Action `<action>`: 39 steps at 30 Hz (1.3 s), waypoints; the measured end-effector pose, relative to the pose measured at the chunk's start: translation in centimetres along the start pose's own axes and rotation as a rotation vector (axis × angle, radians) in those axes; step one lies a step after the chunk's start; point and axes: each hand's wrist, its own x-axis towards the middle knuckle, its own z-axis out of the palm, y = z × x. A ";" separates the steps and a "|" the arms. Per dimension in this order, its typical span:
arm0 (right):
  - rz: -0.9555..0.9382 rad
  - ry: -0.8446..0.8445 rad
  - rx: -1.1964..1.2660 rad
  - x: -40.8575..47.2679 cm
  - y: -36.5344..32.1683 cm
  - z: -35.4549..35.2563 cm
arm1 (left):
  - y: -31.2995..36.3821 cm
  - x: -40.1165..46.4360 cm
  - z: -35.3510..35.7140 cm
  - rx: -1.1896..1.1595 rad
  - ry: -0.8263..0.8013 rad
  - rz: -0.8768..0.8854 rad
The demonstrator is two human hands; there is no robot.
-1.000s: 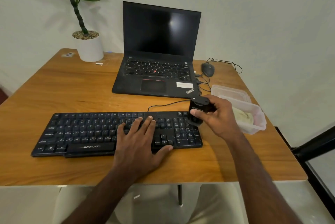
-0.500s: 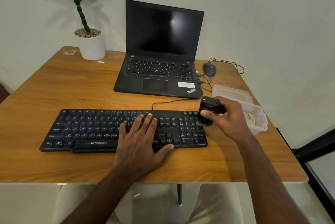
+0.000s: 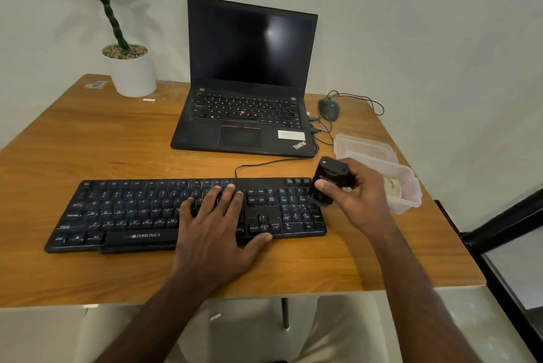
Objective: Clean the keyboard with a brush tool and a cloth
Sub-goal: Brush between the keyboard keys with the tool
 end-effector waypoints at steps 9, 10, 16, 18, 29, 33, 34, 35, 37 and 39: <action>0.010 0.020 0.051 0.5 -0.4 1.2 | 0.0 -0.1 -0.1 -0.005 -0.009 -0.009; 0.015 0.013 0.072 0.5 -0.3 1.5 | 0.0 -0.1 0.0 -0.005 -0.008 -0.010; 0.038 -0.046 0.147 1.0 -0.9 4.2 | 0.0 0.0 0.0 0.007 -0.001 -0.010; 0.036 -0.081 0.165 1.4 -1.6 5.2 | 0.0 0.0 0.0 0.008 0.002 -0.012; 0.022 -0.159 0.128 2.0 -0.5 2.7 | 0.0 -0.1 0.1 -0.009 0.016 -0.009; -0.007 -0.082 0.085 2.4 0.3 0.5 | -0.1 -0.2 0.1 -0.005 0.015 -0.005; -0.005 -0.079 0.097 2.3 0.1 0.8 | -0.1 -0.2 0.1 -0.004 0.010 -0.006; 0.003 -0.091 0.109 2.1 -0.2 1.4 | -0.2 -0.2 0.1 -0.002 0.004 -0.008; 0.013 -0.143 0.113 1.7 -0.8 3.3 | -0.1 -0.2 0.0 0.000 -0.007 -0.011; 0.007 -0.162 0.116 1.7 -1.7 5.2 | -0.1 -0.1 0.1 -0.004 -0.008 -0.014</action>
